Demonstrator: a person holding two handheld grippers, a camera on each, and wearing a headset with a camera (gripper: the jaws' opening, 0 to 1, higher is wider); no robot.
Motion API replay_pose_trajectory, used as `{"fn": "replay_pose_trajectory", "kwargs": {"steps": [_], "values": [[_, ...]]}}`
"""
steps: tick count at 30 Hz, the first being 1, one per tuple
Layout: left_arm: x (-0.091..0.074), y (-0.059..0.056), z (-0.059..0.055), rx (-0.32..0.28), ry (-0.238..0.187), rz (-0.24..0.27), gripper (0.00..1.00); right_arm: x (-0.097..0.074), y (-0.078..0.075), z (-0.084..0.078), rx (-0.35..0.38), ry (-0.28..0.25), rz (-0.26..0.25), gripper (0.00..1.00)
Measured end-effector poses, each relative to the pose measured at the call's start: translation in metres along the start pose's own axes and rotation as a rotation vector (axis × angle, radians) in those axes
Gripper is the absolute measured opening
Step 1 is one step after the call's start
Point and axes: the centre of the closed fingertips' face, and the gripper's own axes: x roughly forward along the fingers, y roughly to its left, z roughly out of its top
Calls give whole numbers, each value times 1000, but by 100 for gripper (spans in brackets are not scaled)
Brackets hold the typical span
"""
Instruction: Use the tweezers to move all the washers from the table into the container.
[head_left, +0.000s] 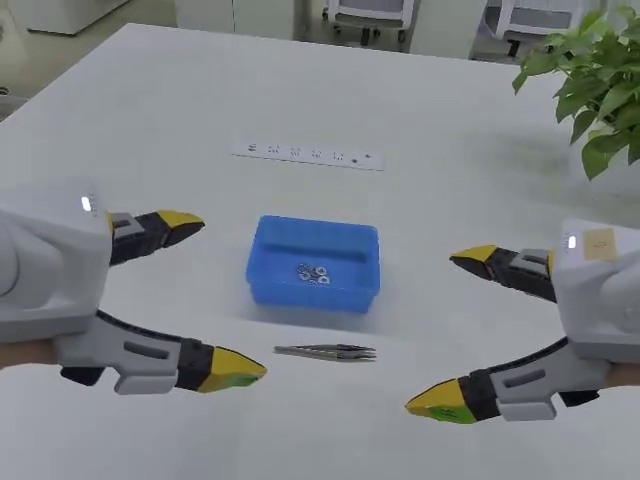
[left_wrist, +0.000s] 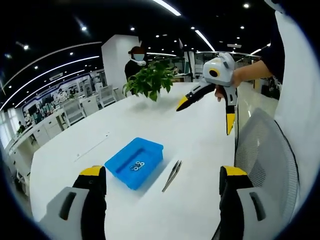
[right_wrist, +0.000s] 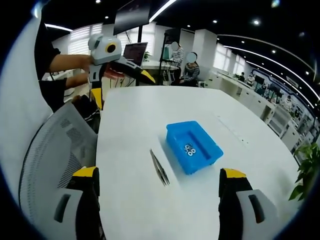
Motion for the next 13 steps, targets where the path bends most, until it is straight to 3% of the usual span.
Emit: {"fn": "replay_pose_trajectory", "kwargs": {"steps": [7,13], "values": [[-1,-2,1,-10,-9,-2,100,-1,-2,0,-3,0,-12,100],[-3,-1,-5,-16,5,-1,100,-2,-5,1,7,-2,-17,100]]}}
